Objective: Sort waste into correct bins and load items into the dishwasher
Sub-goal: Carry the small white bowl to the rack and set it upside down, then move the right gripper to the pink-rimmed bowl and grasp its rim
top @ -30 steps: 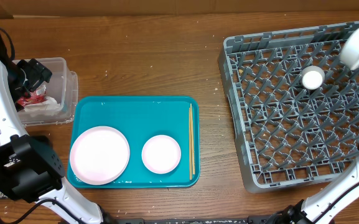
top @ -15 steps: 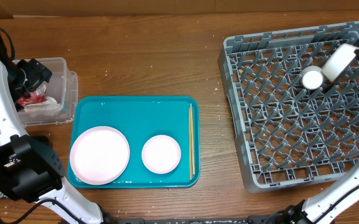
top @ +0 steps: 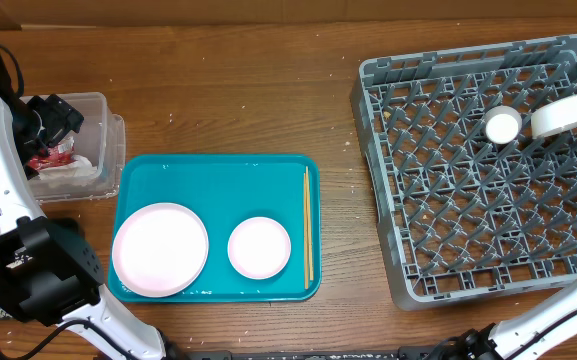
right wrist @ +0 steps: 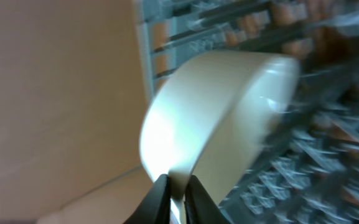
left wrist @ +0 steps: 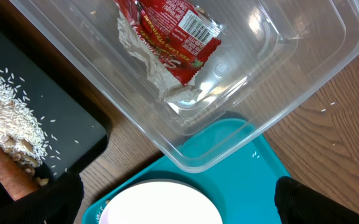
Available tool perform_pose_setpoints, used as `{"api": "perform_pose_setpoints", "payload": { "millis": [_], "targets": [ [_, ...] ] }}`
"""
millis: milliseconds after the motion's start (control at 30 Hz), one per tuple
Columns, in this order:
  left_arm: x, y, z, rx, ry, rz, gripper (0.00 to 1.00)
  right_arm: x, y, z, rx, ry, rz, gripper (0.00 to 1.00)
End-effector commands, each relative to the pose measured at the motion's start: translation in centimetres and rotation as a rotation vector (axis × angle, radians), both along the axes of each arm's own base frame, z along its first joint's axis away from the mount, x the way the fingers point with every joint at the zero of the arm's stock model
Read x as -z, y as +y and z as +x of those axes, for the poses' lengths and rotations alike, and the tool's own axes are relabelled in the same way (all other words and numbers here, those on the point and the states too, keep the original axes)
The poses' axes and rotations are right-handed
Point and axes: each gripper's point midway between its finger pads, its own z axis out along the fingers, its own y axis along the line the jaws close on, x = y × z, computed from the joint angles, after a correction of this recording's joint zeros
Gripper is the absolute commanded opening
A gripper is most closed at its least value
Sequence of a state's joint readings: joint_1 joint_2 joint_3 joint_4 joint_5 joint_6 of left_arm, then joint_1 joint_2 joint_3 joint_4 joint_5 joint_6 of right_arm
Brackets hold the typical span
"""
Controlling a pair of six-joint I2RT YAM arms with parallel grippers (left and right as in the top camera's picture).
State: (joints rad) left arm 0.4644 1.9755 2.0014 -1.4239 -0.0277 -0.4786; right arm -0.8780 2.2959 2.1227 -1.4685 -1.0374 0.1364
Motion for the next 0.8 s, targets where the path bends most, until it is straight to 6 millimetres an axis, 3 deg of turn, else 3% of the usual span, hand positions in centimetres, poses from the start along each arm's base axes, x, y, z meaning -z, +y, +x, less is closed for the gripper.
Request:
{"api": "perform_pose_setpoints", "payload": {
  "millis": [0,100,233,333,433,500,533,567,600,633,667,700,733,767],
  "targets": [
    [0.0,-0.2,0.0,0.006,0.004,0.004,1.0,-0.3,-1.6,-2.0,0.008,0.132,-0.202,0.17],
    [0.0,-0.2,0.0,0.006,0.004,0.004,1.0,-1.3,-1.4,-2.2,0.012,0.127,-0.213,0.18],
    [0.0,-0.2,0.0,0.006,0.004,0.004,1.0,-4.4,-1.3,-2.4,0.044,0.11,-0.238,0.33],
    [0.0,-0.2,0.0,0.006,0.004,0.004,1.0,-8.5,-1.0,-2.4,0.067,0.056,-0.296,0.41],
    [0.0,-0.2,0.0,0.006,0.004,0.004,1.0,-14.0,1.7,-2.7,0.042,-0.016,-0.393,0.52],
    [0.0,-0.2,0.0,0.006,0.004,0.004,1.0,-17.2,6.1,-2.9,-0.022,-0.031,-0.527,0.58],
    [0.0,-0.2,0.0,0.006,0.004,0.004,1.0,-18.8,10.0,-2.6,-0.094,-0.056,-0.616,0.71],
    [0.0,-0.2,0.0,0.006,0.004,0.004,1.0,-19.9,15.4,-2.0,-0.208,-0.089,-0.708,0.84],
    [0.0,-0.2,0.0,0.006,0.004,0.004,1.0,-20.1,18.1,-1.8,-0.272,-0.109,-0.734,0.89],
    [0.0,-0.2,0.0,0.006,0.004,0.004,1.0,-20.1,22.3,-1.4,-0.37,-0.136,-0.756,0.92],
    [0.0,-0.2,0.0,0.006,0.004,0.004,1.0,-19.5,29.1,-1.6,-0.534,-0.176,-0.748,0.94],
    [0.0,-0.2,0.0,0.006,0.004,0.004,1.0,-18.4,34.2,-2.5,-0.652,-0.17,-0.727,0.94],
    [0.0,-0.2,0.0,0.006,0.004,0.004,1.0,-16.5,40.4,-4.7,-0.815,-0.151,-0.731,0.94],
    [0.0,-0.2,0.0,0.006,0.004,0.004,1.0,-15.1,43.3,-6.3,-0.897,-0.127,-0.751,0.94]
  ]
}}
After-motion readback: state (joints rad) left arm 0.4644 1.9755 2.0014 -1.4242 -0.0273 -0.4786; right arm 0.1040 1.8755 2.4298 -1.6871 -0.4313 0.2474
